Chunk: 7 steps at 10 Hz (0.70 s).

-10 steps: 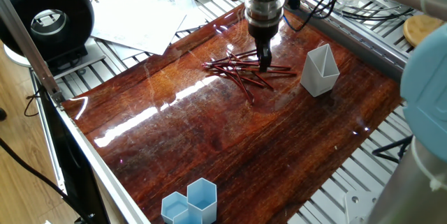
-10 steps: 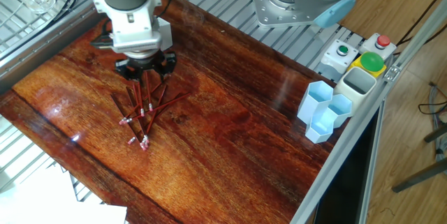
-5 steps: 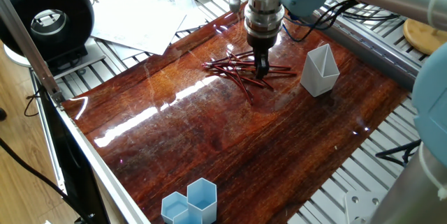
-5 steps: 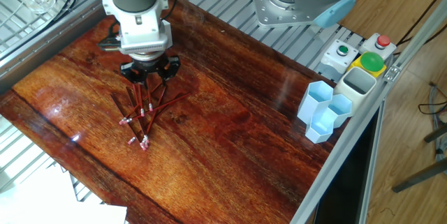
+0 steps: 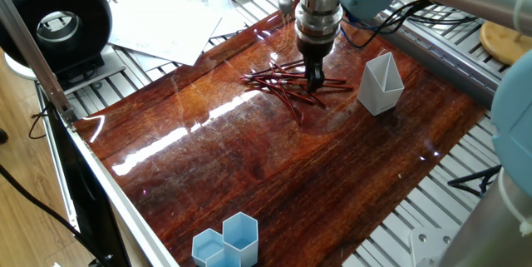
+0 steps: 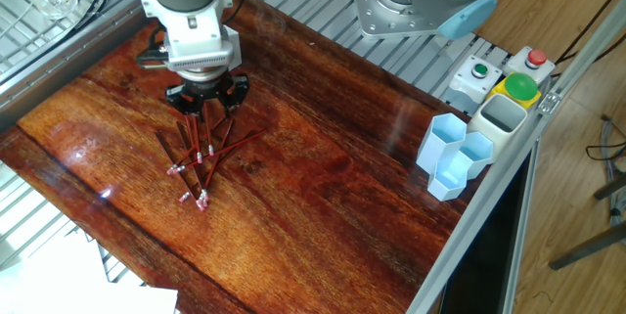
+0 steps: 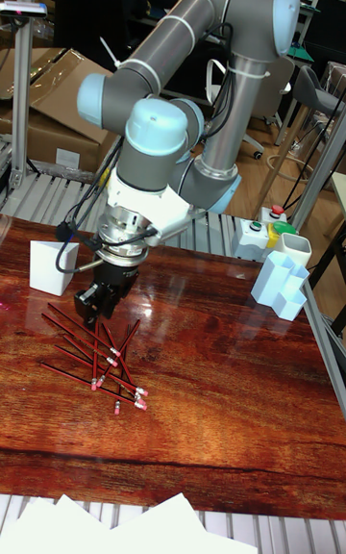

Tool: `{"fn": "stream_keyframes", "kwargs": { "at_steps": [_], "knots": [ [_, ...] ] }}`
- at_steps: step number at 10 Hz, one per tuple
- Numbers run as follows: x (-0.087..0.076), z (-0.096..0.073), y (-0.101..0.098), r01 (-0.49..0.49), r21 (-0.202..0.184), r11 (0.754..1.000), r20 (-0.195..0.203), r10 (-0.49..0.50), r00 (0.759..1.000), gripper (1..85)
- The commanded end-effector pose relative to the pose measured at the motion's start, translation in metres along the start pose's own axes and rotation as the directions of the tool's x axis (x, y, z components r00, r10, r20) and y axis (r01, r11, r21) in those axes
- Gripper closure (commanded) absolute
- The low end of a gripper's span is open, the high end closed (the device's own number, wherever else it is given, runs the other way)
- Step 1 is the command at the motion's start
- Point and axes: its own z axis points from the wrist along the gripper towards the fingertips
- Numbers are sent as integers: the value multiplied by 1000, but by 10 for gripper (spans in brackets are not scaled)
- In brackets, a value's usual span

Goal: Put the pen into the pen holder

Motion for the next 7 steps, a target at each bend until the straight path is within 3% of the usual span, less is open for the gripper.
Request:
{"fn": "stream_keyframes", "kwargs": {
  "at_steps": [1,4,7],
  "knots": [
    [0,1,-8,-20,13,1000,-112,21,993,423],
    [8,1,-9,-36,16,999,-213,38,976,447],
    [10,-1,-1,-56,-9,998,-246,52,968,447]
  ]
}}
